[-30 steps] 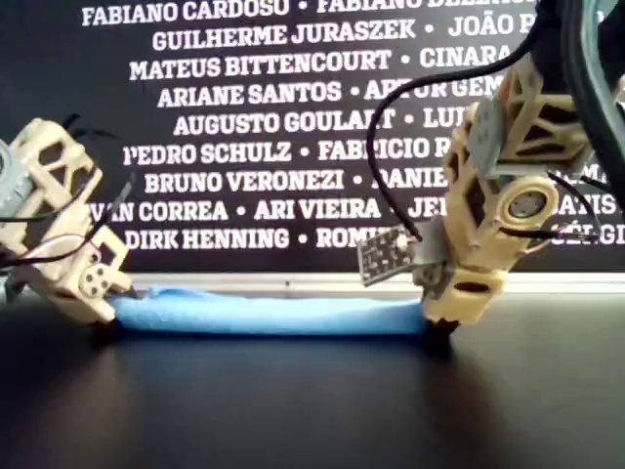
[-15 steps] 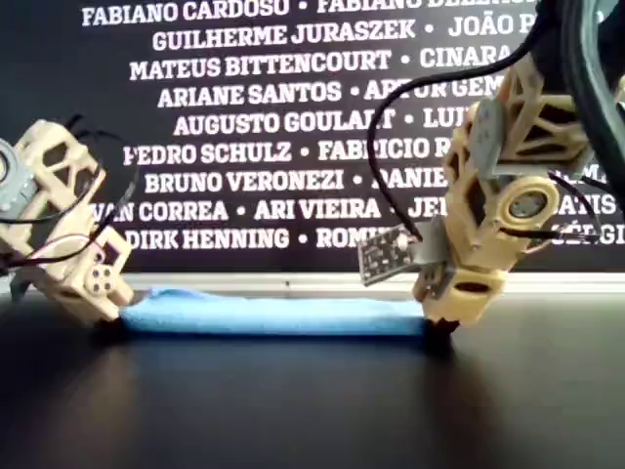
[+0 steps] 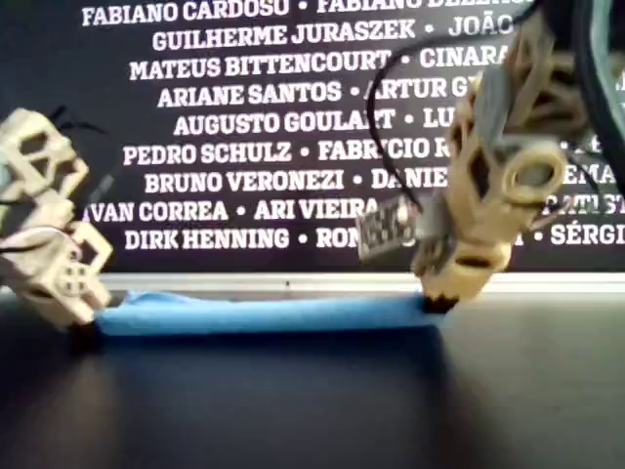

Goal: Fold a cloth

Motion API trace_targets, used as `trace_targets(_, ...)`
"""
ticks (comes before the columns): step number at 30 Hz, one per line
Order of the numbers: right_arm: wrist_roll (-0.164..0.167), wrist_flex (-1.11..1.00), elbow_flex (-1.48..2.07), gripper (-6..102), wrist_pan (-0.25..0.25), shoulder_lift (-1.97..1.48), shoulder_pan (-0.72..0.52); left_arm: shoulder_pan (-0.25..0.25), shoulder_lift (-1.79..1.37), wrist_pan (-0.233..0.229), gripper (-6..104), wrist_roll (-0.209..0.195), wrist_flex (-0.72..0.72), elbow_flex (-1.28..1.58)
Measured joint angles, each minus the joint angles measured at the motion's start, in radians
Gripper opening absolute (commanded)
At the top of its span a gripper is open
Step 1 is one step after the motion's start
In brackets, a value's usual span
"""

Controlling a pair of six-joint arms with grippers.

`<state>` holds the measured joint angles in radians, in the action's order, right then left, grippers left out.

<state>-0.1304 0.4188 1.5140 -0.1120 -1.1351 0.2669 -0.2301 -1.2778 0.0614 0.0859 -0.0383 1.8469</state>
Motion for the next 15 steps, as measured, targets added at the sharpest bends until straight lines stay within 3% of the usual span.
trace_targets(3, -0.009, 0.0, 0.107, 0, 0.0, -0.095, 0.0, 0.0, -0.112, 0.0, -2, 0.0, 0.0, 0.078)
trace_targets(10, 0.005, 0.0, 0.342, 0, 0.0, -0.333, 0.002, -0.002, -0.307, 0.002, -2, -0.005, 0.0, 0.255)
trace_targets(15, 0.005, 0.0, 0.509, 0, 0.0, -0.503, 0.002, -0.038, -0.446, 0.002, -2, -0.005, 0.0, 0.403)
